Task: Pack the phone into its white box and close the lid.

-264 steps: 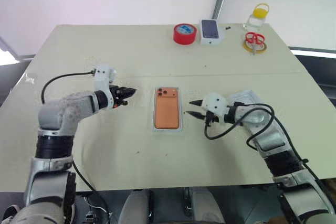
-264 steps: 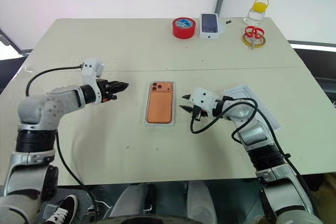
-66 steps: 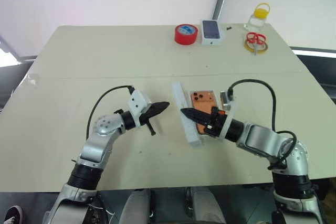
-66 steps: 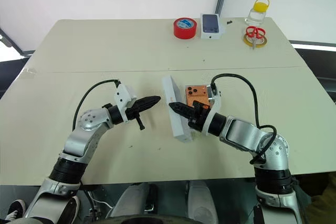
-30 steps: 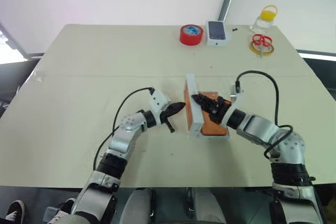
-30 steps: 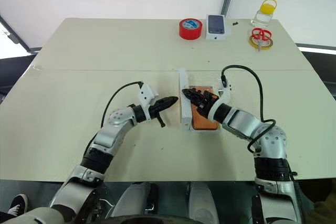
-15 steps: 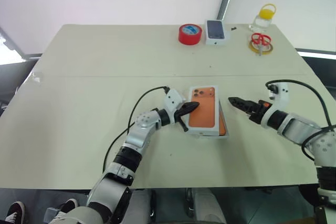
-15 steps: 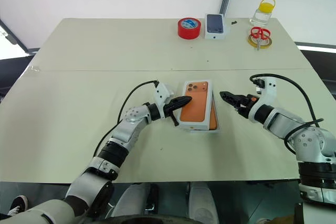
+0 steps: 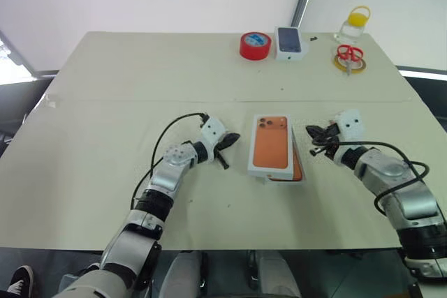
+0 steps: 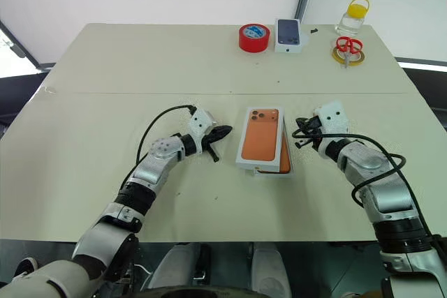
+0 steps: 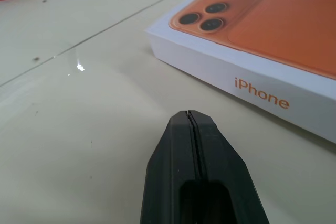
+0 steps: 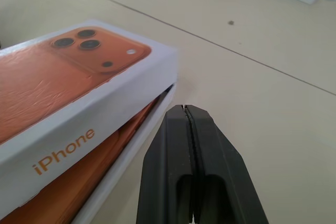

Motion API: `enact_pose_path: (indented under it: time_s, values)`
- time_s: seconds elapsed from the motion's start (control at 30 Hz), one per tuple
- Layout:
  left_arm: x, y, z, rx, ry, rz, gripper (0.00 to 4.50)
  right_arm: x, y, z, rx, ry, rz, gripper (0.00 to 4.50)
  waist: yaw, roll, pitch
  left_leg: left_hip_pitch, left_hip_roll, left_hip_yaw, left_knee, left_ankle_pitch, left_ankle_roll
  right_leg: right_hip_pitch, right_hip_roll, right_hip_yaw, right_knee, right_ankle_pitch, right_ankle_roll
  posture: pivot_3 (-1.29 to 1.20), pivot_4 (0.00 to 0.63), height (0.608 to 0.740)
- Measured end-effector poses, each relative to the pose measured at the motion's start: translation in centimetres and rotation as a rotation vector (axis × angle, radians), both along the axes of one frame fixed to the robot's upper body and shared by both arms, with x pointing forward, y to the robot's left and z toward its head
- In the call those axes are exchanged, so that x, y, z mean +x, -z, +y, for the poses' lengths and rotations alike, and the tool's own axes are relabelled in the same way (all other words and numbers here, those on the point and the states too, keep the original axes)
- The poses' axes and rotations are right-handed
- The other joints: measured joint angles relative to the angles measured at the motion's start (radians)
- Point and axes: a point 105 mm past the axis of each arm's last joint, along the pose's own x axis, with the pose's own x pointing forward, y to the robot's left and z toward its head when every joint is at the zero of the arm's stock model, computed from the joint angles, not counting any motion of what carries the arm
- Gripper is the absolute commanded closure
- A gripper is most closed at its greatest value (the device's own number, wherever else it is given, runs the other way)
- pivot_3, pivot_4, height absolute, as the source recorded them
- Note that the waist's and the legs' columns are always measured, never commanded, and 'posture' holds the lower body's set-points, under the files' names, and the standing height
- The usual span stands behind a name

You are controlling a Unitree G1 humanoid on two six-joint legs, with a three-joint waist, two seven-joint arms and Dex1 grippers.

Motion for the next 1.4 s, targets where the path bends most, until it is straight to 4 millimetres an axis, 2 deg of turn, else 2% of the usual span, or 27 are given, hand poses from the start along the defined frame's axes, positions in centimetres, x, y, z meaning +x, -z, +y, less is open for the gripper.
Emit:
enact_pose_path:
  time_s: [0.3, 0.53, 0.73, 1.4]
  values:
    - [0.3, 0.0, -2.3, -0.002, 0.045, 0.022, 4.50, -0.1, 1.0, 1.0, -0.040, -0.050, 0.019, 4.45, 0.026, 0.000, 0.000, 0.001, -0.001, -0.001, 0.000, 0.000, 0.000, 0.001, -0.001, -0.001, 0.000, -0.002, -0.003, 0.00, 0.150, 0.740]
    - [-0.3, 0.1, -3.6, -0.021, 0.100, 0.042, 4.50, -0.2, 1.2, 0.7, -0.076, -0.058, 0.024, 4.45, 0.025, 0.000, 0.000, 0.000, -0.001, -0.001, 0.000, 0.000, 0.000, 0.001, -0.001, -0.001, 0.000, -0.002, -0.003, 0.00, 0.150, 0.740]
    - [-1.1, 0.1, -5.0, -0.047, 0.160, 0.076, 4.50, -0.5, 1.0, -0.4, -0.084, -0.029, 0.018, 4.45, 0.023, 0.000, 0.000, 0.000, -0.001, -0.001, 0.000, 0.000, 0.000, 0.001, -0.001, -0.001, -0.001, -0.002, -0.003, 0.00, 0.150, 0.740]
    - [-2.8, 0.4, -4.9, -0.048, 0.208, 0.076, 4.50, -2.8, 2.2, -0.8, -0.173, -0.071, 0.071, 4.45, 0.022, 0.000, 0.000, 0.001, -0.001, -0.001, 0.001, 0.000, 0.000, 0.001, 0.000, -0.001, 0.000, -0.002, -0.003, 0.00, 0.150, 0.740]
